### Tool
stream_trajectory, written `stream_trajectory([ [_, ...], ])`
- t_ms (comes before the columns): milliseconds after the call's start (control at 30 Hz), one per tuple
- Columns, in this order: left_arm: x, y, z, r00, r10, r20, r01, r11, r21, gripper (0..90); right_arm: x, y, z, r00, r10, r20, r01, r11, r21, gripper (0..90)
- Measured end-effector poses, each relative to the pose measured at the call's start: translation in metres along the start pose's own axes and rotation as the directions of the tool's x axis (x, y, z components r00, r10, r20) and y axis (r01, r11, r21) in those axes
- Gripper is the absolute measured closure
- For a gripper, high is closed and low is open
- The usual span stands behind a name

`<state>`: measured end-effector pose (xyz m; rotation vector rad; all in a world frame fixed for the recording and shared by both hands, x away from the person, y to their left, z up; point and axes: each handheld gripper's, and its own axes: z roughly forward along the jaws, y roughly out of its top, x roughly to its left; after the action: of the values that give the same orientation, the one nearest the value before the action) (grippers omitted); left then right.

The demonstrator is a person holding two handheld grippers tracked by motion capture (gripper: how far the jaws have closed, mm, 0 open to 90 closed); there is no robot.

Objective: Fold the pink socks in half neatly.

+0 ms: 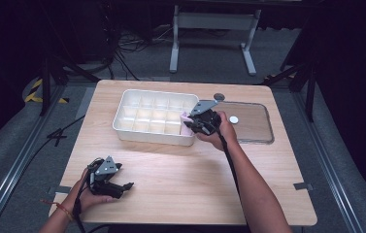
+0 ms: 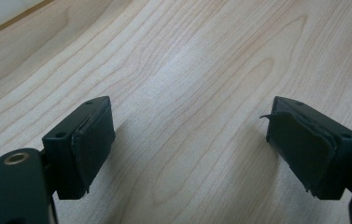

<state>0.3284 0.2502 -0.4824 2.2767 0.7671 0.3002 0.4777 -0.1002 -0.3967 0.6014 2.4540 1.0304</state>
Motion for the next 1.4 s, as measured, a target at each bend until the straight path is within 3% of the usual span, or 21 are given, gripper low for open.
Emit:
stream_trajectory([
  [433, 0.0, 0.0, 0.0, 1.0, -0.006, -0.001, 0.006, 1.0, -0.001, 15.4, 0.002, 0.003, -0.002, 0.9979, -0.061, -0.021, 0.061, 0.998, -0.007, 72.2],
  [600, -0.001, 0.0, 0.001, 0.9998, -0.021, 0.003, 0.021, 0.9998, -0.007, 15.4, 0.01, 0.002, 0.006, 0.9914, -0.127, -0.032, 0.129, 0.99, 0.052, 72.0],
  [633, -0.001, 0.0, 0.001, 0.9998, -0.02, 0.002, 0.02, 0.9998, -0.006, 15.4, 0.014, 0.002, 0.012, 0.9874, -0.155, -0.033, 0.157, 0.984, 0.088, 72.0],
  [1167, -0.001, 0.0, 0.001, 0.9998, -0.021, 0.002, 0.021, 0.9997, -0.007, 15.4, 0.005, 0.002, 0.024, 0.989, -0.105, -0.104, 0.122, 0.977, 0.177, 73.6],
  [1400, -0.001, 0.0, 0.001, 0.9998, -0.022, 0.002, 0.022, 0.9997, -0.007, 15.5, 0.004, 0.003, 0.028, 0.9862, -0.124, -0.11, 0.146, 0.964, 0.222, 74.6],
])
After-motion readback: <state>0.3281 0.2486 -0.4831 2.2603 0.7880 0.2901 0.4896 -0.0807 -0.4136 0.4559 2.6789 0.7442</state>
